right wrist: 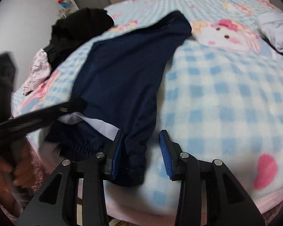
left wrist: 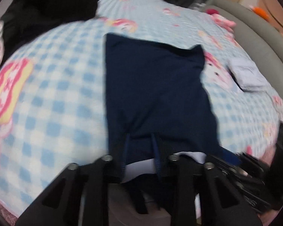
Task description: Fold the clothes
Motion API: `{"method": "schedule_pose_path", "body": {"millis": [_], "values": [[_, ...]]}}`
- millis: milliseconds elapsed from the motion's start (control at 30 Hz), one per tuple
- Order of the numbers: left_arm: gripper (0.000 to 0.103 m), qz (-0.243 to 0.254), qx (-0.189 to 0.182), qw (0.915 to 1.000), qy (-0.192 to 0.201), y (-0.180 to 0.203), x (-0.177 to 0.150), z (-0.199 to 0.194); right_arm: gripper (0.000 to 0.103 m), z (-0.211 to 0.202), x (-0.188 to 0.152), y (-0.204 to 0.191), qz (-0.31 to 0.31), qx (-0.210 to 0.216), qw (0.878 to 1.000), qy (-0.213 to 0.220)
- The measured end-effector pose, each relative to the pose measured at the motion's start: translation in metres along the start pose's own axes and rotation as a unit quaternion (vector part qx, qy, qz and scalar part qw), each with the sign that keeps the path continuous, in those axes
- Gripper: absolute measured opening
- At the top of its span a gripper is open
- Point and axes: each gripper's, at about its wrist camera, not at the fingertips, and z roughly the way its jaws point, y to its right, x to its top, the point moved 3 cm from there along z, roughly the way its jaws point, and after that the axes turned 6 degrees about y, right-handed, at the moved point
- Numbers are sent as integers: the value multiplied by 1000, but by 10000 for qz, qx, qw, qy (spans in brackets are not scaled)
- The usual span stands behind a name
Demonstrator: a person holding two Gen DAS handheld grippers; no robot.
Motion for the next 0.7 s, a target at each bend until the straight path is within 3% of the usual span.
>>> {"method": "schedule_pose_path", "body": {"millis": [133,233,300,367,433,500,600,700], "values": [[25,-578,71,9970,505,-28,14,-24,46,-27,9,2,114,199,9987,466],[25,-941,-716,9922,395,-32,7,-29,47,-30,11,9,300,124,9982,495],[25,-811,-1014,9913,228,-22,-1,-29,47,-22,12,9,486,51,9984,279],[25,-367,-701,9968,116,-9,-7,-27,47,-16,13,-1,382,128,9990,171],[25,38,149,9998,81,-7,-12,-24,47,-9,9,-11,76,20,9999,105],[25,-138,446,9988,111,-17,-15,-30,47,-4,3,-10,-87,-218,9997,-18],[30,-589,3,9977,339,-24,-15,-53,47,-13,-3,2,102,-27,9999,16],[44,-776,-866,9929,252,-16,-27,-64,53,-27,0,8,214,168,9995,142]]}}
